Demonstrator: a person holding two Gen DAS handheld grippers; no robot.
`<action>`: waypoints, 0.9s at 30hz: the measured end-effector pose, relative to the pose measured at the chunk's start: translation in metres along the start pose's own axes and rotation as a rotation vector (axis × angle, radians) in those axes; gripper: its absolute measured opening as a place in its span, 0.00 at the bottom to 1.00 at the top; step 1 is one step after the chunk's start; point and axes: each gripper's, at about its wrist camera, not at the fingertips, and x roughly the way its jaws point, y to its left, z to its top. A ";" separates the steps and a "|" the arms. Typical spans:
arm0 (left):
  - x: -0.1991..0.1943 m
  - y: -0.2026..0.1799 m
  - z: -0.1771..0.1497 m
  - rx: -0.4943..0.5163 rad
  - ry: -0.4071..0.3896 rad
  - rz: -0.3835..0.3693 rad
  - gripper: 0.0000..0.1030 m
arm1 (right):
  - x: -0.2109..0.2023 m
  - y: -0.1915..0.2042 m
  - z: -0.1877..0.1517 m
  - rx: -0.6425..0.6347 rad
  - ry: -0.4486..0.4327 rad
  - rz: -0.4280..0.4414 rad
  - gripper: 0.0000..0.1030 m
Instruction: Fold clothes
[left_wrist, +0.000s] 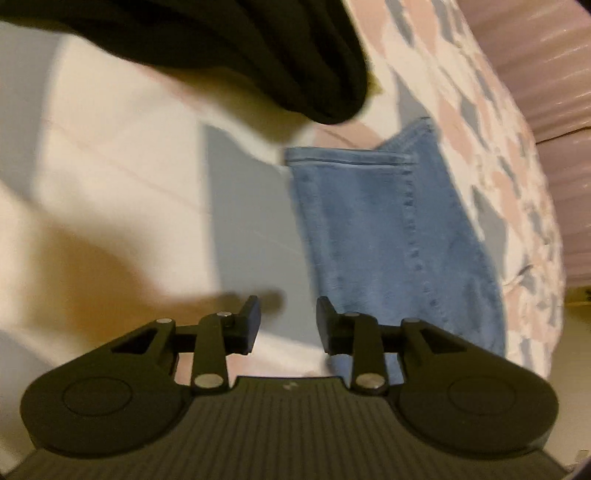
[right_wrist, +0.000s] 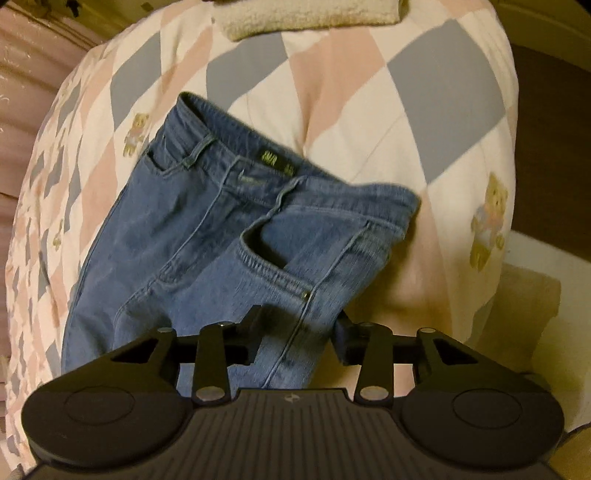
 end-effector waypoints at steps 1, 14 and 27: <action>0.008 -0.006 0.003 0.011 -0.007 -0.011 0.35 | 0.000 -0.001 -0.002 0.003 -0.005 0.007 0.45; 0.040 -0.057 0.026 0.232 -0.083 0.099 0.06 | 0.009 -0.047 -0.010 0.229 -0.145 0.105 0.65; -0.063 -0.034 -0.024 0.347 -0.183 0.211 0.06 | 0.012 -0.058 0.019 0.099 -0.071 0.240 0.05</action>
